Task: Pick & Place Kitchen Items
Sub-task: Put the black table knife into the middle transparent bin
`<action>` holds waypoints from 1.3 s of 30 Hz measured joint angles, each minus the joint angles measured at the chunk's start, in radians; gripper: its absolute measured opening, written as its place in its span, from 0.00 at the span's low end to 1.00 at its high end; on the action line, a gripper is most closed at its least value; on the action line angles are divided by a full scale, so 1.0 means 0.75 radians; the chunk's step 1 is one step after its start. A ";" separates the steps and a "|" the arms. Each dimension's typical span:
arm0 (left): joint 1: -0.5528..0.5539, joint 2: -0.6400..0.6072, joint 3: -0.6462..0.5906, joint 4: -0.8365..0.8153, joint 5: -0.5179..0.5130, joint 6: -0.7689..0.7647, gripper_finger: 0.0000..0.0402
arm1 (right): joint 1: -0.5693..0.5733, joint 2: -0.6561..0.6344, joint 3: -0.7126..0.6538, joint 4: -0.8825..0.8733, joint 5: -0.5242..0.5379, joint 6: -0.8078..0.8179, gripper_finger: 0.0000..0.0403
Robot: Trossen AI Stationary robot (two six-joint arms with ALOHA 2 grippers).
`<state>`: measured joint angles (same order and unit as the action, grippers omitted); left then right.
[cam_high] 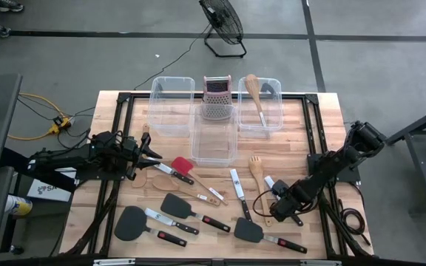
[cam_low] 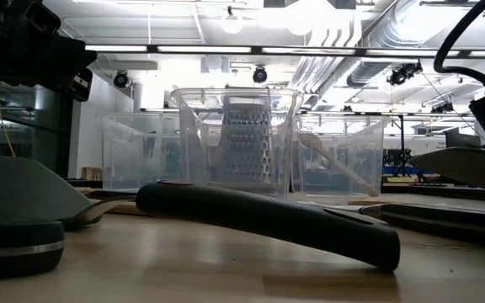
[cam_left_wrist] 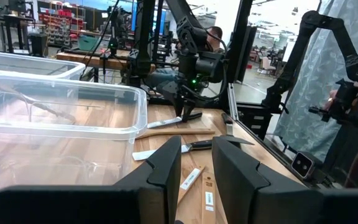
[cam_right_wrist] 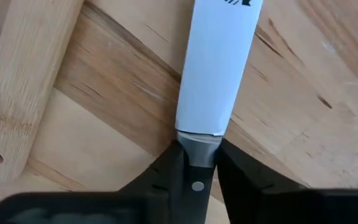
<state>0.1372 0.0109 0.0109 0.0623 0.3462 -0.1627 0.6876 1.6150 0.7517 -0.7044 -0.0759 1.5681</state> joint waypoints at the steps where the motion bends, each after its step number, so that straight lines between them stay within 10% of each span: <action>1: 0.000 0.001 0.000 0.000 0.000 0.000 0.22 | 0.000 0.000 0.000 0.000 0.000 0.000 0.16; 22: 0.000 0.001 0.000 0.000 0.000 0.000 0.22 | 0.011 -0.459 -0.014 0.055 0.387 0.021 0.14; 39: 0.000 0.000 0.000 0.000 0.000 0.000 0.22 | -0.605 -0.579 0.369 0.080 0.730 -0.910 0.14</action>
<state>0.1372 0.0112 0.0109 0.0624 0.3462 -0.1624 0.2341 1.1806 1.0282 -0.6441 0.4715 0.8856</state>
